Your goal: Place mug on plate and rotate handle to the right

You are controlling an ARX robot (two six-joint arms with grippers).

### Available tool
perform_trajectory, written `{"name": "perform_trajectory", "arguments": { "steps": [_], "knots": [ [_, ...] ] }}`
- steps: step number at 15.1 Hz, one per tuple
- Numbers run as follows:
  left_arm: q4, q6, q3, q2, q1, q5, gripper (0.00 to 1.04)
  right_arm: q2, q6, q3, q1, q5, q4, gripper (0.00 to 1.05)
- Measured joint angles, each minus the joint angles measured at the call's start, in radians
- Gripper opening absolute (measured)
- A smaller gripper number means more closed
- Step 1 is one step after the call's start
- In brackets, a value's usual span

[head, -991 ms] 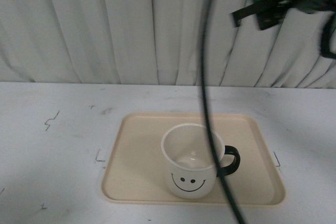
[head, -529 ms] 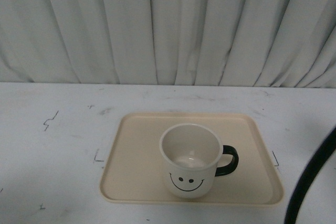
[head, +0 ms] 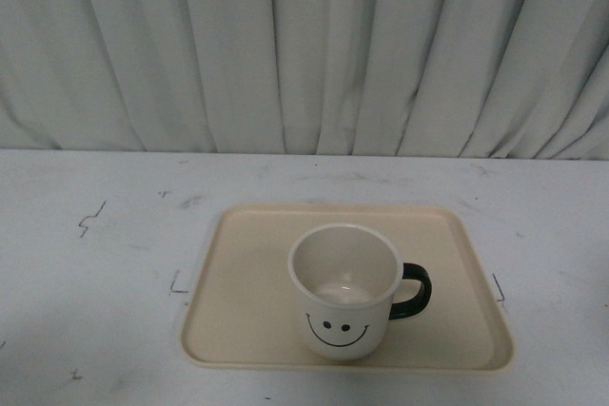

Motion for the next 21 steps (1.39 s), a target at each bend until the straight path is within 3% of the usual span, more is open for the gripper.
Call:
{"name": "perform_trajectory", "arguments": {
  "steps": [1, 2, 5, 21],
  "knots": [
    [0.0, 0.0, 0.0, 0.0, 0.0, 0.0, 0.98, -0.002, 0.001, -0.039, -0.052, -0.032, 0.063, 0.02],
    [0.0, 0.0, 0.0, 0.0, 0.0, 0.0, 0.98, -0.032, 0.002, -0.066, -0.06, -0.029, 0.018, 0.02],
    [0.0, 0.0, 0.0, 0.0, 0.0, 0.0, 0.98, -0.317, 0.003, -0.105, -0.054, -0.037, -0.217, 0.02],
    [0.0, 0.0, 0.0, 0.0, 0.0, 0.0, 0.98, -0.768, 0.004, -0.106, -0.054, -0.037, -0.636, 0.02]
  ]
}}
